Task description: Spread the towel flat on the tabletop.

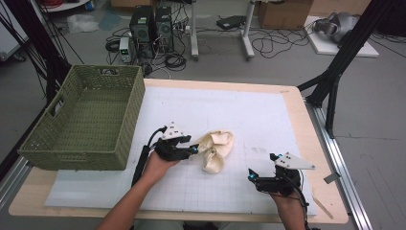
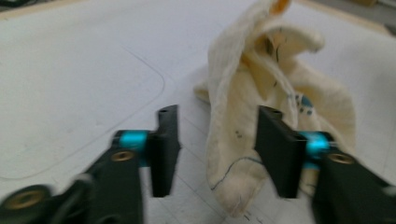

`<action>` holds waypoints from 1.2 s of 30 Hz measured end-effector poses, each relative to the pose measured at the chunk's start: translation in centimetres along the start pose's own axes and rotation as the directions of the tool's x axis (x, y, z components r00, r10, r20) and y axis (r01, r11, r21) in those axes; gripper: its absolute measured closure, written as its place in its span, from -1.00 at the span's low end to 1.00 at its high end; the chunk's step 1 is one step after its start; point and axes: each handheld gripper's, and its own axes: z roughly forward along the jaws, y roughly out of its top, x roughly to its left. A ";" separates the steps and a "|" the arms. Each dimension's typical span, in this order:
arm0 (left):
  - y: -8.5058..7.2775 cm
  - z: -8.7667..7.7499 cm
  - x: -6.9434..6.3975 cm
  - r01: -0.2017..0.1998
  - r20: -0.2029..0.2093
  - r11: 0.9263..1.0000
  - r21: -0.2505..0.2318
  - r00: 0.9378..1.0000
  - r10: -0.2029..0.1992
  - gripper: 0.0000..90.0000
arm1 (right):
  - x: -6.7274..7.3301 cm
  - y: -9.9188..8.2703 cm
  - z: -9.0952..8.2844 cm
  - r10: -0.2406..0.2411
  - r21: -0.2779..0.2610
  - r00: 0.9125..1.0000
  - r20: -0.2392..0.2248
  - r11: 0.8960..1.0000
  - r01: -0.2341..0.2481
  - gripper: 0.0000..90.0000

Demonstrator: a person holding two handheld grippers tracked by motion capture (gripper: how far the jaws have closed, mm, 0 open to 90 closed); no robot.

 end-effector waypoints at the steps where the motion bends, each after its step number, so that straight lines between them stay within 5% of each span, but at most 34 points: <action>1: -0.4 0.8 -0.2 -0.036 0.002 0.998 0.056 0.999 0.036 0.40 | 0.0 0.0 0.0 -0.003 0.000 1.000 0.000 1.000 0.003 -0.92; 4: -0.6 1.1 -0.2 -0.068 -0.006 0.995 0.070 0.998 0.069 0.92 | 0.0 0.0 0.1 -0.008 -0.004 1.000 0.002 1.000 0.008 -0.92; 9: -0.6 -0.6 0.7 -0.025 -0.050 1.000 0.012 0.998 0.025 0.94 | 0.4 0.2 1.3 0.021 0.037 0.999 -0.042 0.999 -0.020 -0.92; 12: -0.6 -1.5 1.1 -0.028 -0.057 1.000 0.002 0.998 0.028 0.94 | 1.4 0.5 2.8 -0.015 0.092 0.996 -0.089 0.995 0.023 -0.92; 17: -0.8 -2.7 2.2 0.023 -0.075 0.999 -0.043 0.997 -0.026 0.94 | 3.0 1.8 5.8 -0.022 0.080 0.993 -0.117 0.996 0.032 -0.82; 22: -0.8 -2.5 2.4 0.029 -0.085 0.999 -0.041 0.996 -0.032 0.94 | 4.4 2.2 8.7 -0.037 0.068 0.985 -0.169 0.996 0.049 -0.34; 24: -0.7 -2.6 2.8 0.046 -0.094 0.997 -0.054 0.994 -0.051 0.94 | 4.7 2.1 10.2 -0.045 0.109 0.987 -0.154 0.992 0.062 0.14; 25: -0.7 -2.6 2.8 0.046 -0.094 0.997 -0.054 0.994 -0.051 0.94 | 4.7 2.1 10.2 -0.045 0.109 0.987 -0.154 0.992 0.062 0.14; 26: -0.8 -2.9 3.2 0.060 -0.098 0.997 -0.054 0.993 -0.065 0.94 | 4.4 2.0 10.7 -0.018 0.172 0.988 -0.155 0.984 0.045 0.57; 27: -0.8 -2.9 3.2 0.060 -0.098 0.997 -0.054 0.993 -0.065 0.94 | 4.4 2.0 10.7 -0.018 0.172 0.988 -0.155 0.984 0.045 0.57; 28: -0.9 -3.4 3.7 0.067 -0.110 0.996 -0.050 0.991 -0.072 0.94 | 4.0 1.9 10.1 -0.025 0.175 0.987 -0.156 0.983 0.053 0.86; 29: -0.9 -3.6 3.9 0.074 -0.117 0.996 -0.057 0.990 -0.080 0.94 | 3.9 1.9 9.7 -0.037 0.179 0.988 -0.150 0.982 0.064 0.90; 33: -1.0 -4.7 5.1 0.109 -0.135 0.990 -0.091 0.983 -0.121 0.95 | 2.4 1.2 7.3 -0.030 0.191 0.981 -0.191 0.979 0.068 0.92; 36: -0.9 -4.7 5.4 0.114 -0.134 0.990 -0.087 0.983 -0.126 0.95 | 0.8 0.6 5.2 -0.027 0.202 0.983 -0.181 0.977 0.064 0.92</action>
